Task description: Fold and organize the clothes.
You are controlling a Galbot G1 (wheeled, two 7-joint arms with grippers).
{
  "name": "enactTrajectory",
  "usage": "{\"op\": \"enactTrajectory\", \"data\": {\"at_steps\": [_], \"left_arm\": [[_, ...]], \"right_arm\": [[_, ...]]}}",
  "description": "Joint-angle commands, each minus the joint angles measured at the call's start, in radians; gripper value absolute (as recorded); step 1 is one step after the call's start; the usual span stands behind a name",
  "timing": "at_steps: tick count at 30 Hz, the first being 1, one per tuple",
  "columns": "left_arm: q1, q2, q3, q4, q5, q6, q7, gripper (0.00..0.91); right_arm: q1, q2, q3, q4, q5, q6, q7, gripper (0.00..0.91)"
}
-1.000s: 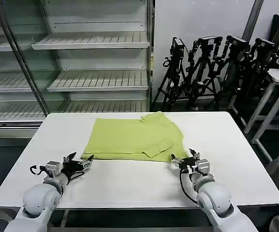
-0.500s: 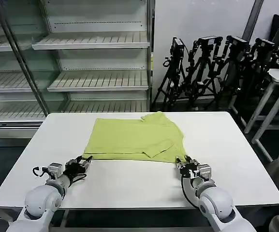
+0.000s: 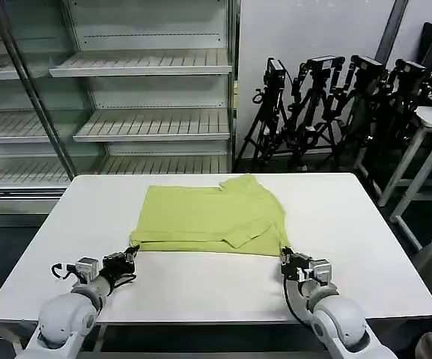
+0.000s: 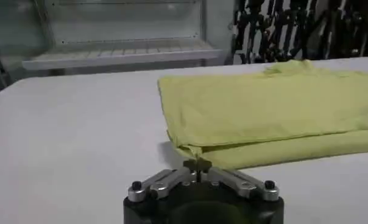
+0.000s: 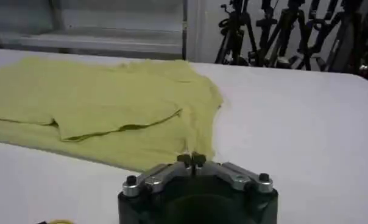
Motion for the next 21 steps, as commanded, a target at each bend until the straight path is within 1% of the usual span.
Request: {"op": "enactTrajectory", "data": {"at_steps": [1,4,6,10,13,21], "left_arm": [[0.297,-0.043,-0.093,-0.280,0.039,0.001,0.007,0.020],[0.353,-0.051,-0.125,-0.307,0.051,0.001,0.018,0.010],[0.372,-0.054,-0.146,-0.323,0.051,0.001,0.022,0.020],[0.419,-0.058,-0.181,-0.349,0.044,0.001,0.027,0.020],[0.455,-0.060,-0.194,-0.365,0.046,0.001,0.030,0.020],[0.509,-0.060,-0.227,-0.360,0.060,0.000,0.044,0.010]], "right_arm": [[-0.218,-0.016,0.073,0.189,-0.061,0.003,-0.014,0.000],[-0.285,-0.017,0.097,0.225,-0.092,0.012,-0.020,0.000],[-0.319,-0.018,0.108,0.240,-0.116,0.026,-0.027,0.000],[-0.389,-0.015,0.122,0.285,-0.127,0.034,-0.027,0.000],[-0.428,-0.005,0.123,0.307,-0.167,0.051,-0.034,0.000],[-0.503,0.019,0.108,0.351,-0.214,0.061,-0.030,0.000]]}}
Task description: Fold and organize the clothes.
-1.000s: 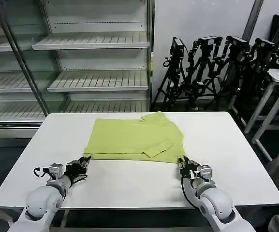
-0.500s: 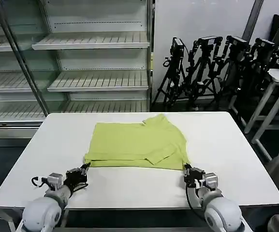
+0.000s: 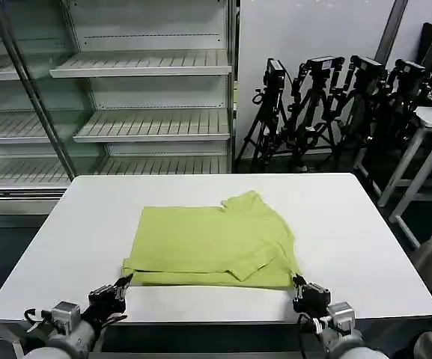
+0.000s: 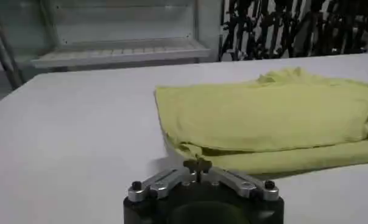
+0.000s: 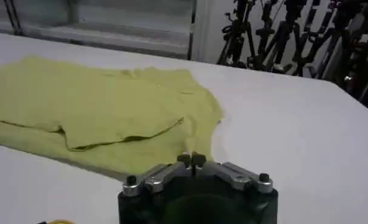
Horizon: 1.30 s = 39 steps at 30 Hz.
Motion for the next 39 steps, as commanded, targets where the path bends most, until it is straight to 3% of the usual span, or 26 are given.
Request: {"op": "enactTrajectory", "data": {"at_steps": [1,2,3,4,12,15,18,26,29,39], "left_arm": [[0.140,-0.009,-0.055,-0.060,0.028,0.000,0.015,0.020],[0.145,-0.008,-0.055,-0.061,0.038,0.000,0.017,0.020],[0.153,-0.008,-0.053,-0.062,0.050,-0.002,0.025,0.746],[0.159,-0.005,-0.050,-0.068,0.062,-0.023,0.035,0.907],[0.069,0.009,-0.077,-0.149,0.055,-0.016,-0.014,0.907],[0.026,0.035,-0.086,-0.156,0.057,-0.014,-0.027,0.907],[-0.033,0.056,-0.077,-0.128,0.056,-0.019,-0.028,0.907],[-0.379,0.118,0.111,0.188,0.039,-0.054,0.020,0.907],[-0.477,0.125,0.160,0.302,0.038,-0.050,0.033,0.907],[-0.691,0.122,0.242,0.543,0.032,-0.029,0.045,0.907]], "right_arm": [[-0.144,0.015,0.001,0.087,-0.071,0.014,0.001,0.000],[-0.150,0.018,-0.002,0.089,-0.079,0.015,0.002,0.000],[-0.153,0.020,-0.002,0.091,-0.084,0.007,0.003,0.846],[-0.153,0.020,0.001,0.089,-0.086,0.005,0.002,0.907],[-0.111,-0.035,0.140,0.128,-0.037,0.009,-0.033,0.907],[-0.059,-0.070,0.190,0.148,0.040,0.001,-0.051,0.907],[0.072,-0.084,0.174,0.113,0.126,-0.013,-0.024,0.907],[0.593,0.013,-0.187,-0.208,0.136,-0.047,0.105,0.907],[0.736,0.048,-0.273,-0.355,0.139,-0.047,0.145,0.907],[0.962,0.150,-0.380,-0.663,0.164,-0.047,0.188,0.907]]}}
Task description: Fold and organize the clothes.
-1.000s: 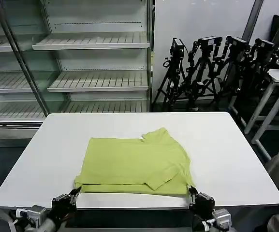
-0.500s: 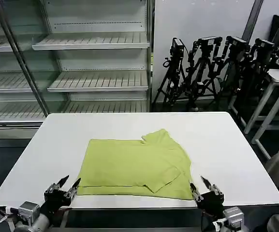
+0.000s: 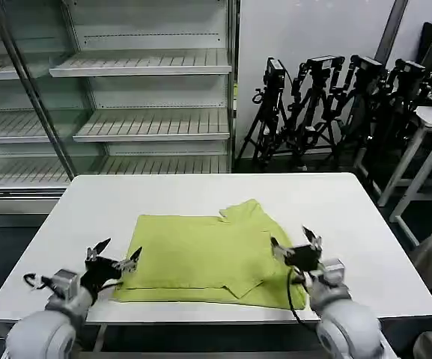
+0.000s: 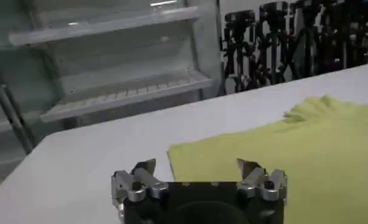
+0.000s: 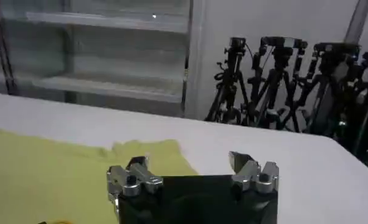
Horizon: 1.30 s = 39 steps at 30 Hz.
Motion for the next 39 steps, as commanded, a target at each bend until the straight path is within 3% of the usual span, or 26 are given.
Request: {"op": "enactTrajectory", "data": {"at_steps": [1,12,36,37,38,39], "left_arm": [[-0.347,0.025,0.129,0.357,-0.013,-0.018,0.036,0.907],[-0.458,0.030,0.191,0.500,-0.007,-0.025,0.068,0.907],[-0.528,0.003,0.240,0.595,-0.014,0.021,0.093,0.907],[-0.527,0.003,0.240,0.593,-0.014,0.027,0.096,0.212],[-0.526,0.004,0.240,0.593,-0.016,0.027,0.095,0.030],[-0.524,0.004,0.240,0.593,-0.017,0.027,0.098,0.010]], "right_arm": [[0.351,0.098,-0.165,-0.357,0.054,-0.009,0.079,0.907],[0.468,0.177,-0.183,-0.606,0.142,-0.010,0.131,0.907],[0.493,0.214,-0.169,-0.734,0.106,-0.009,0.114,0.907],[0.493,0.214,-0.168,-0.733,0.106,-0.009,0.109,0.474],[0.493,0.214,-0.167,-0.732,0.107,-0.009,0.105,0.222],[0.493,0.214,-0.165,-0.732,0.108,-0.009,0.098,0.000]]}}
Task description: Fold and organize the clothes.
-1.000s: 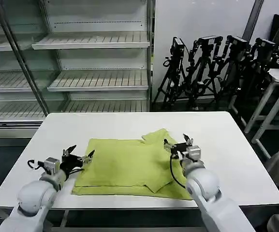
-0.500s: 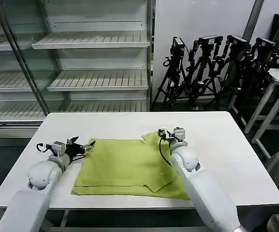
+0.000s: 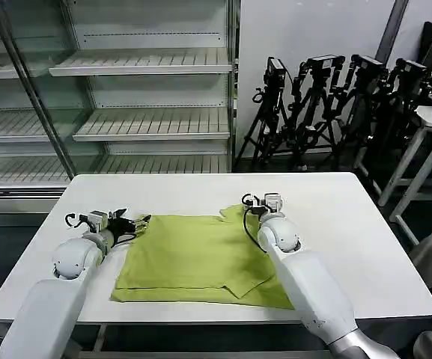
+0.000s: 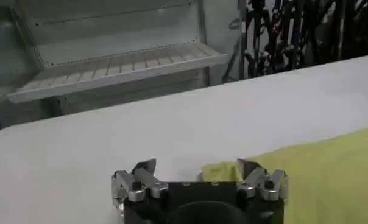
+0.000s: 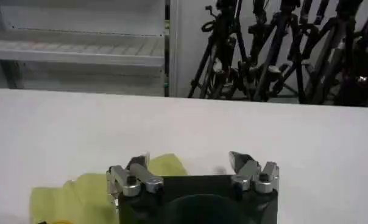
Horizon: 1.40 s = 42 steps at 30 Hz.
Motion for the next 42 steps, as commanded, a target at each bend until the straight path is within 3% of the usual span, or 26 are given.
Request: {"op": "enactTrajectory", "data": {"at_steps": [1,21,33,42], "left_arm": [[-0.020,0.003,0.009,0.040,-0.005,0.015,0.019,0.010],[0.006,0.008,0.005,-0.002,-0.028,0.010,0.036,0.010],[0.098,0.049,-0.008,-0.191,-0.096,-0.017,-0.041,0.010],[0.267,0.085,-0.080,-0.348,-0.127,-0.029,-0.057,0.020]], "right_arm": [[0.018,0.008,-0.002,-0.044,0.005,-0.001,-0.013,0.000],[0.006,-0.003,0.009,-0.001,0.006,0.026,-0.086,0.000],[-0.141,-0.072,0.065,0.277,-0.012,0.029,-0.114,0.000],[-0.294,-0.131,0.112,0.508,-0.012,0.025,-0.130,0.000]]}}
